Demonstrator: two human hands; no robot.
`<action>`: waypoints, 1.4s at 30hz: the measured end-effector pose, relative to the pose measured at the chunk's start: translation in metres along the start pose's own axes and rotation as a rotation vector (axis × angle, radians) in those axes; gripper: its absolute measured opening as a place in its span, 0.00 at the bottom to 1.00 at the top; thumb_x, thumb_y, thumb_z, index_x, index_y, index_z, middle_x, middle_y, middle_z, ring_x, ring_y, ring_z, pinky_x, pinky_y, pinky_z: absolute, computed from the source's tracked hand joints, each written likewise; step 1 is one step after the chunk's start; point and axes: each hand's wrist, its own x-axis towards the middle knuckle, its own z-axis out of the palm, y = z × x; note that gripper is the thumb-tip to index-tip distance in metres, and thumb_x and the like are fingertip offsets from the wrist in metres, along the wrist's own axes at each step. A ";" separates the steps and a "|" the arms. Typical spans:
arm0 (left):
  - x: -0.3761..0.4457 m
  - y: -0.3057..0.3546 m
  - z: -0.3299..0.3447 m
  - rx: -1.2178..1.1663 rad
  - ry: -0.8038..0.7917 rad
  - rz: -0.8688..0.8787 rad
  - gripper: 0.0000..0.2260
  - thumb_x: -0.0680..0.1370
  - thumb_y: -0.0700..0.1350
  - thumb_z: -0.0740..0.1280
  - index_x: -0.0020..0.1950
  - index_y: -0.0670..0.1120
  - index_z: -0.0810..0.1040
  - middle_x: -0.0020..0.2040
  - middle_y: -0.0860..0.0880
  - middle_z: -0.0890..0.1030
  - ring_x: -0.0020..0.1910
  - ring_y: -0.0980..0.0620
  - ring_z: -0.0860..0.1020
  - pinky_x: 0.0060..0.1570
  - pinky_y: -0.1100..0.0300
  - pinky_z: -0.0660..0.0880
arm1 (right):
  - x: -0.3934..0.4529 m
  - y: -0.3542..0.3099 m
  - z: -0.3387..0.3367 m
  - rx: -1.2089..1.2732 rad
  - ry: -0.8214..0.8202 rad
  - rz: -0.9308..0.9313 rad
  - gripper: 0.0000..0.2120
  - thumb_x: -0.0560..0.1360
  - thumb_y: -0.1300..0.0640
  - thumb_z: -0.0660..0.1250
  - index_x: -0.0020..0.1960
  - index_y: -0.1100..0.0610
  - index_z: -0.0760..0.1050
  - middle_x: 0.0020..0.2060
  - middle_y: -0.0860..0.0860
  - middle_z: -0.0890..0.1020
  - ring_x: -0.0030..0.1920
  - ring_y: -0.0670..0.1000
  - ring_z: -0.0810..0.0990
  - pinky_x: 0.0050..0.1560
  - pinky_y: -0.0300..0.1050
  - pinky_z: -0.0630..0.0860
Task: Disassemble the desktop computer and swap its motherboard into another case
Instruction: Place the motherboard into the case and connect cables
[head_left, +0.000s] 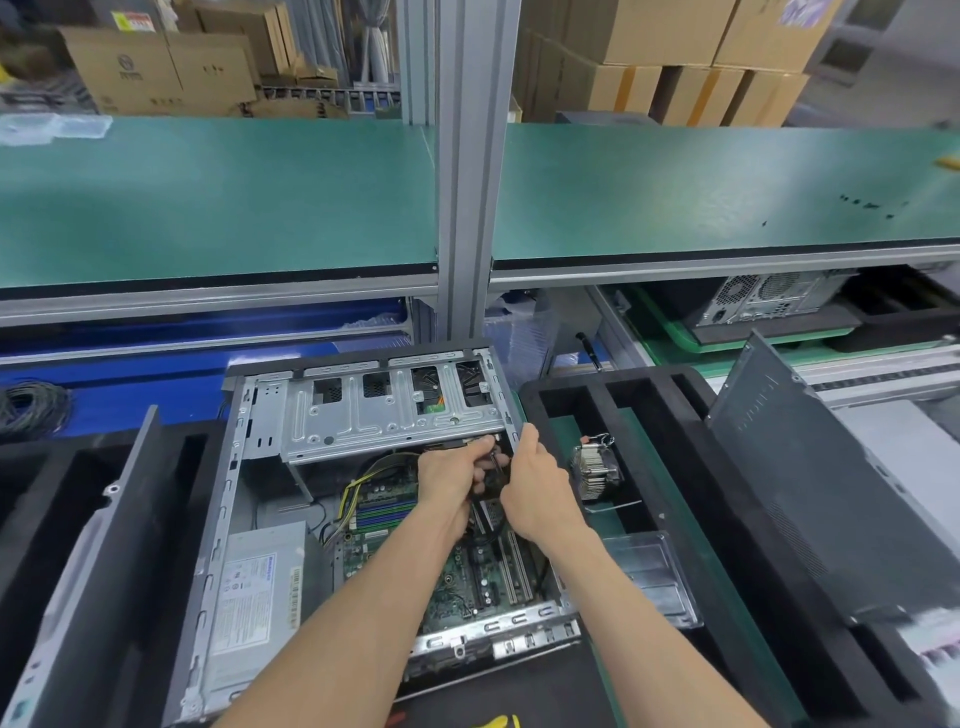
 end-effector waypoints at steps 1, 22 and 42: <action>0.001 -0.001 -0.001 0.015 -0.008 -0.004 0.05 0.73 0.37 0.75 0.37 0.38 0.84 0.36 0.39 0.84 0.21 0.57 0.70 0.21 0.64 0.64 | 0.000 0.000 0.001 -0.005 0.003 -0.003 0.29 0.77 0.66 0.62 0.73 0.59 0.53 0.61 0.60 0.74 0.55 0.65 0.77 0.46 0.51 0.67; -0.017 0.011 -0.073 -0.157 -0.132 -0.153 0.13 0.84 0.53 0.60 0.45 0.45 0.70 0.26 0.53 0.59 0.23 0.53 0.61 0.28 0.58 0.68 | -0.003 -0.001 -0.002 -0.032 -0.018 0.019 0.28 0.77 0.65 0.66 0.71 0.59 0.55 0.58 0.59 0.76 0.52 0.63 0.77 0.45 0.52 0.69; -0.003 -0.020 -0.082 1.999 -0.011 0.784 0.37 0.72 0.47 0.73 0.76 0.49 0.59 0.70 0.40 0.63 0.68 0.40 0.63 0.68 0.46 0.62 | -0.002 0.001 0.002 -0.041 -0.023 0.023 0.43 0.77 0.59 0.68 0.80 0.57 0.43 0.71 0.60 0.69 0.59 0.64 0.77 0.50 0.55 0.72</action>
